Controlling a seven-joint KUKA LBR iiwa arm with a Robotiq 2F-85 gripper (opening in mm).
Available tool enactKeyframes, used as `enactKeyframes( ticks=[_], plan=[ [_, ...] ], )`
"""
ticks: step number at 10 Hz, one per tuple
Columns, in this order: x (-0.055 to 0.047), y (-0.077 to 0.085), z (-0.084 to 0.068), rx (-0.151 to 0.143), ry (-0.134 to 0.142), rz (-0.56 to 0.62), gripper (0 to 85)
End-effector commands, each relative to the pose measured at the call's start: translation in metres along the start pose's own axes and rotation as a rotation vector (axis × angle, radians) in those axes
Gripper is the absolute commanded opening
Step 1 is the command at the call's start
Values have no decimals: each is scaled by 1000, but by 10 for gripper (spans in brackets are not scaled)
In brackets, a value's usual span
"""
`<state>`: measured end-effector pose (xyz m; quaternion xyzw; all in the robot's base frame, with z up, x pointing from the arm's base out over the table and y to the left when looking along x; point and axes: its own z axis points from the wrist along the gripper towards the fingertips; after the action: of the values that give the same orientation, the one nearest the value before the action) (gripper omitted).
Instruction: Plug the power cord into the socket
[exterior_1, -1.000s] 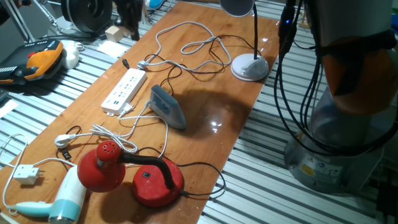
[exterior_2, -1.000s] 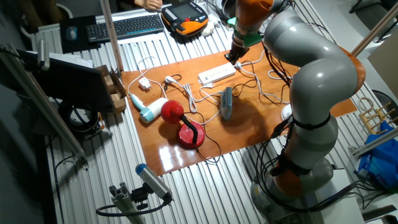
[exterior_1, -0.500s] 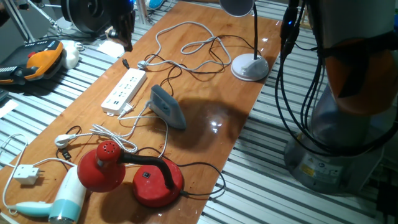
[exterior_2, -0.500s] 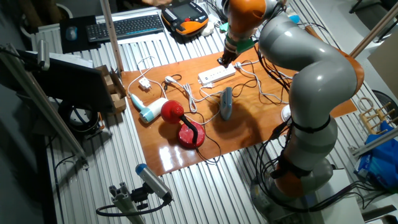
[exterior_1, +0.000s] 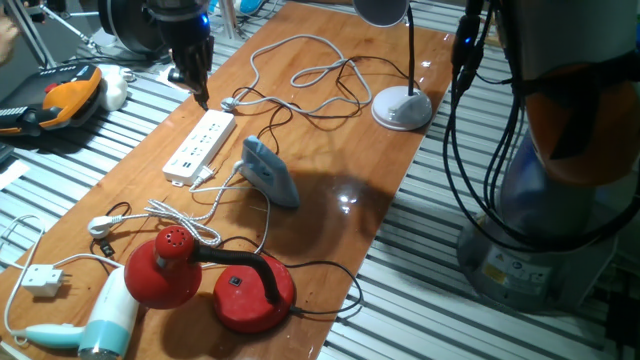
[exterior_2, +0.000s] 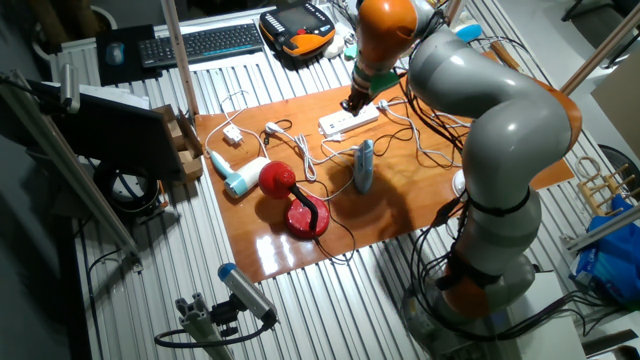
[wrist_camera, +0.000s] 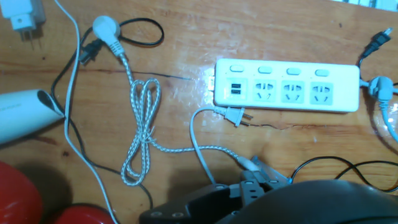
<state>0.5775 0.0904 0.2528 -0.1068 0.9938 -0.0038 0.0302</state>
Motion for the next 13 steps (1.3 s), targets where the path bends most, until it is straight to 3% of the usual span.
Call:
enactKeyframes(
  ticks=[1, 3, 4, 5, 6, 7, 9, 10, 12, 13],
  plan=[
    [0, 1, 1, -9, 7, -1, 0],
    [2, 5, 4, -8, 15, -9, 0],
    [2, 6, 4, -36, 14, -21, 0],
    [5, 11, 5, -17, 19, -22, 0],
    [9, 18, 8, -26, 6, 17, 0],
    [13, 23, 10, -27, -6, -44, 0],
    [15, 25, 14, 10, -14, -75, 0],
    [16, 26, 15, 2, -19, -79, 0],
    [18, 29, 17, 16, -18, -53, 0],
    [18, 30, 18, 38, -23, -57, 0]
  ],
)
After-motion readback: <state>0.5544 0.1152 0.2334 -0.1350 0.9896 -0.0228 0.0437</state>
